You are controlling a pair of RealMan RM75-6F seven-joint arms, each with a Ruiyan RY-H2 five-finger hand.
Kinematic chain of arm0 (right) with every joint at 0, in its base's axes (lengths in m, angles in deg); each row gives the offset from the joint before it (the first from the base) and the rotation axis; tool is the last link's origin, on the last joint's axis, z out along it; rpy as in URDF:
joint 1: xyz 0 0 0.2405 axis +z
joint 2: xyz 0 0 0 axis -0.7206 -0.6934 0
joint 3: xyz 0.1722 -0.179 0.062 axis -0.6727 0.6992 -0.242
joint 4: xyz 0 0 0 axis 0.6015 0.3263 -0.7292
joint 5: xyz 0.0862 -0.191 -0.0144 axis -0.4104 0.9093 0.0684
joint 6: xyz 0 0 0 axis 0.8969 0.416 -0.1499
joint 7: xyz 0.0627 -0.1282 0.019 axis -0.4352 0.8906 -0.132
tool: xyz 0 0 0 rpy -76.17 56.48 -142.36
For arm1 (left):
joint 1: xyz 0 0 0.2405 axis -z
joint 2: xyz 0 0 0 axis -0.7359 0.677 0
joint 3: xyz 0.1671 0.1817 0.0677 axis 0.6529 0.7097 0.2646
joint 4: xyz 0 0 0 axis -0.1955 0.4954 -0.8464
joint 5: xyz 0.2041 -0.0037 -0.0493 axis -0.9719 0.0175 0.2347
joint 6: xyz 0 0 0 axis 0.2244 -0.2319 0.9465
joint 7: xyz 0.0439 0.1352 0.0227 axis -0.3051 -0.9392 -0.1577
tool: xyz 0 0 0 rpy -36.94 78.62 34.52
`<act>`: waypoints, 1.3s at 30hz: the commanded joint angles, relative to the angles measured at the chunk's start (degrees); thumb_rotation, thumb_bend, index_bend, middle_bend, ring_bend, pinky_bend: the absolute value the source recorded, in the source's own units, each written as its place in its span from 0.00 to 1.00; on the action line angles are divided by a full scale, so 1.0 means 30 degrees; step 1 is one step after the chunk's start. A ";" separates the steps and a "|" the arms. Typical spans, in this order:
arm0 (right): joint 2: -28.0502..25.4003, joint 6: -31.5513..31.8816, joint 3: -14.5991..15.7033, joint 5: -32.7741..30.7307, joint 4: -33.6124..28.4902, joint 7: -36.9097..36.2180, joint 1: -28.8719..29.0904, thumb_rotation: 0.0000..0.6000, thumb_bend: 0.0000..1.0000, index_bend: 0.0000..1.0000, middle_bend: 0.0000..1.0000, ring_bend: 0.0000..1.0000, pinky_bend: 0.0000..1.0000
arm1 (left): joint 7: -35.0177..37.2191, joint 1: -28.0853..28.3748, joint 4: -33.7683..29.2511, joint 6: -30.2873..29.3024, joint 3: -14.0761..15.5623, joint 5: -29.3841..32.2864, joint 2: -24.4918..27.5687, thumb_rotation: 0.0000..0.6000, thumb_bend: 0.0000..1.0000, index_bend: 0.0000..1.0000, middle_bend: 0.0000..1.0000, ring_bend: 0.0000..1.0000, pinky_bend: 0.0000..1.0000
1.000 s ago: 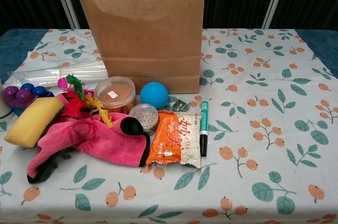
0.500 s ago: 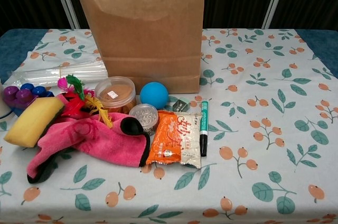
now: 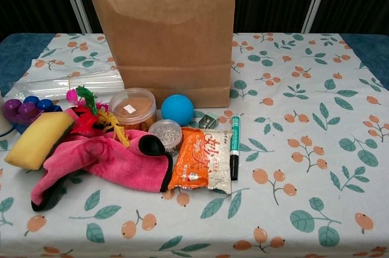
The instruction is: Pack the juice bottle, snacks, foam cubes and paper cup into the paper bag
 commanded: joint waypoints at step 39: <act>0.0619 -0.2027 -0.1586 -0.1470 0.0902 -0.0337 -0.0015 1.00 0.02 0.13 0.22 0.00 0.00 | -0.0020 0.0541 0.0128 0.0162 -0.0242 0.0695 -0.0636 1.00 0.28 0.41 0.43 0.39 0.49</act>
